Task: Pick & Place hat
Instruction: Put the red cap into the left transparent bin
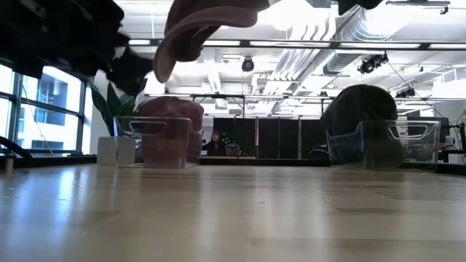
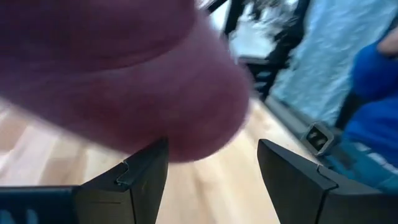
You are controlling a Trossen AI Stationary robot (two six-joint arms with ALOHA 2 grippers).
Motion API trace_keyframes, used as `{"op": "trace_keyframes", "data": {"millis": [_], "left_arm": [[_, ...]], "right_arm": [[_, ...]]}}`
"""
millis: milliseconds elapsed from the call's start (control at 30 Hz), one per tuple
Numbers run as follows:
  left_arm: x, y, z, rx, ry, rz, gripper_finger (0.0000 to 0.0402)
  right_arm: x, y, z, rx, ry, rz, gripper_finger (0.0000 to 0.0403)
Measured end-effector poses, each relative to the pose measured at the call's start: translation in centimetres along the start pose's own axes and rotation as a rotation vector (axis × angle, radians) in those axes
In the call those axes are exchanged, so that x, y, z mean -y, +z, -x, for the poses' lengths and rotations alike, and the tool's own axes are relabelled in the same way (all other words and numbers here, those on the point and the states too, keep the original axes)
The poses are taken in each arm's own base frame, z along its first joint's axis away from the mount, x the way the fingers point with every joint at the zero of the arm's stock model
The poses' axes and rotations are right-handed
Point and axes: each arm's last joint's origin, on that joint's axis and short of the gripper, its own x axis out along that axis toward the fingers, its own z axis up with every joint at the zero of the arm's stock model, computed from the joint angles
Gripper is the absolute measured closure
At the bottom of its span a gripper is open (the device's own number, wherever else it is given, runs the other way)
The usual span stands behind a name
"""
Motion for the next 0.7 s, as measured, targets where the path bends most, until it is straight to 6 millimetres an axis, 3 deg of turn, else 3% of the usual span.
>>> {"op": "trace_keyframes", "data": {"millis": [200,533,700], "left_arm": [[0.0,0.2,-1.0,0.117,-0.085,-0.069,0.017],[-2.9,0.7,-1.8,0.206,-0.208,-0.056,0.02],[-4.2,0.6,-2.8,0.103,-0.23,0.01,0.0201]], "right_arm": [[0.0,0.3,0.0,0.035,0.022,0.02,0.04],[-0.8,1.5,0.3,0.066,0.05,0.074,0.04],[-1.0,2.4,0.6,0.098,0.046,0.102,0.0396]]}}
